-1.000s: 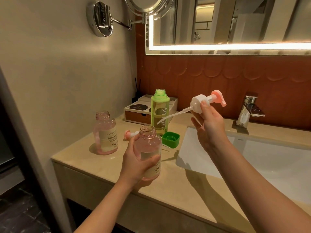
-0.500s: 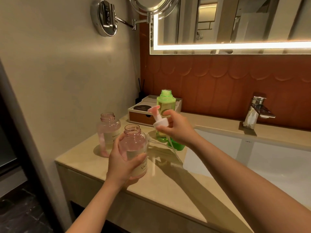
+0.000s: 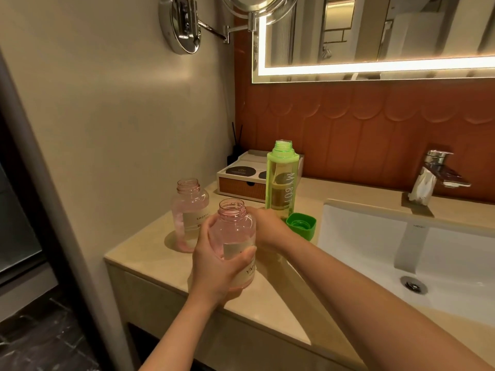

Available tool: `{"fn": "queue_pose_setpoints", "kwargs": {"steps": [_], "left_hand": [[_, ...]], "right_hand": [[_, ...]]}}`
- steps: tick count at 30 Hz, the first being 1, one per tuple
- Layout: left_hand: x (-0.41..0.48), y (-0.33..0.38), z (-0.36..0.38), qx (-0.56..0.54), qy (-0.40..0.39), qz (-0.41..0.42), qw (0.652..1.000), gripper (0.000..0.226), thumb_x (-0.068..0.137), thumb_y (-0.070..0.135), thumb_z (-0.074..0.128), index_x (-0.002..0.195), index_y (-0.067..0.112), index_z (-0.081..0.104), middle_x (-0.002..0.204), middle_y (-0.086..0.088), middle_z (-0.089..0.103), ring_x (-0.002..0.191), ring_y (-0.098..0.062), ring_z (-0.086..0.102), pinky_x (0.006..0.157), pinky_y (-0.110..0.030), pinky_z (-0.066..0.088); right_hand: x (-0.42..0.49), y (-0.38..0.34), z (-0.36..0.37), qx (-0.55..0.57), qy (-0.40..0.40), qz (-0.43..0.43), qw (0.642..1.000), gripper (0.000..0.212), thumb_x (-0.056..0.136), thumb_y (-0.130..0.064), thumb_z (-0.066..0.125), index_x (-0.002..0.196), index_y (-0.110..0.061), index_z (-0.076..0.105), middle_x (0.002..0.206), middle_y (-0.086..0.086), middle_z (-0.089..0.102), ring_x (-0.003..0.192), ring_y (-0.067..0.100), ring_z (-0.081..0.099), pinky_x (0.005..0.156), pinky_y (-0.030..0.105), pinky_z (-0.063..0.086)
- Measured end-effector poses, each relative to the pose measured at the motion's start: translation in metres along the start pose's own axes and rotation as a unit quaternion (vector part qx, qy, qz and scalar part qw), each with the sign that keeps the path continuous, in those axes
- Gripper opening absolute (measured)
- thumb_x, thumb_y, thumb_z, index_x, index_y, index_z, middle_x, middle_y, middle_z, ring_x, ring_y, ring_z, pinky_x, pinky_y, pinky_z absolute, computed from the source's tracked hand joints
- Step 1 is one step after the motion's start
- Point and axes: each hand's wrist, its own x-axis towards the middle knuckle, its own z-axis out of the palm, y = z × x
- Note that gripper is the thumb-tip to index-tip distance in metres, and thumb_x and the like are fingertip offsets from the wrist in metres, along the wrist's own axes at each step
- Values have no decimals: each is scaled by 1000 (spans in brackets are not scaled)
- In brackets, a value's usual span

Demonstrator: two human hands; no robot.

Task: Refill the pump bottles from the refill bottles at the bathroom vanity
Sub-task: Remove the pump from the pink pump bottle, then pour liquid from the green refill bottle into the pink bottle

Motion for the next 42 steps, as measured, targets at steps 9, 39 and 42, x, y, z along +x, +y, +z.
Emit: {"fn": "queue_pose_setpoints", "kwargs": {"steps": [9, 39, 42], "left_hand": [[0, -1, -1, -11, 0, -4, 1000, 86, 42, 51, 79, 117, 48, 37, 134, 6, 51, 124, -11, 49, 104, -42, 42], [2, -2, 1, -20, -23, -3, 1000, 88, 40, 53, 87, 112, 58, 36, 125, 23, 50, 120, -8, 48, 98, -34, 43], [3, -2, 1, -17, -25, -2, 1000, 82, 45, 49, 84, 112, 54, 36, 121, 29, 46, 119, -7, 47, 94, -30, 41]], "right_hand": [[-4, 2, 0, 27, 55, 19, 998, 50, 82, -12, 65, 130, -16, 50, 129, 5, 47, 117, 24, 49, 97, 36, 44], [45, 56, -58, 366, 195, 77, 907, 75, 73, -21, 76, 136, -16, 34, 125, 1, 51, 110, 12, 48, 88, 29, 42], [48, 57, -54, 369, 205, 73, 904, 63, 74, -22, 75, 128, -16, 43, 110, -4, 55, 103, 12, 52, 82, 29, 43]]}}
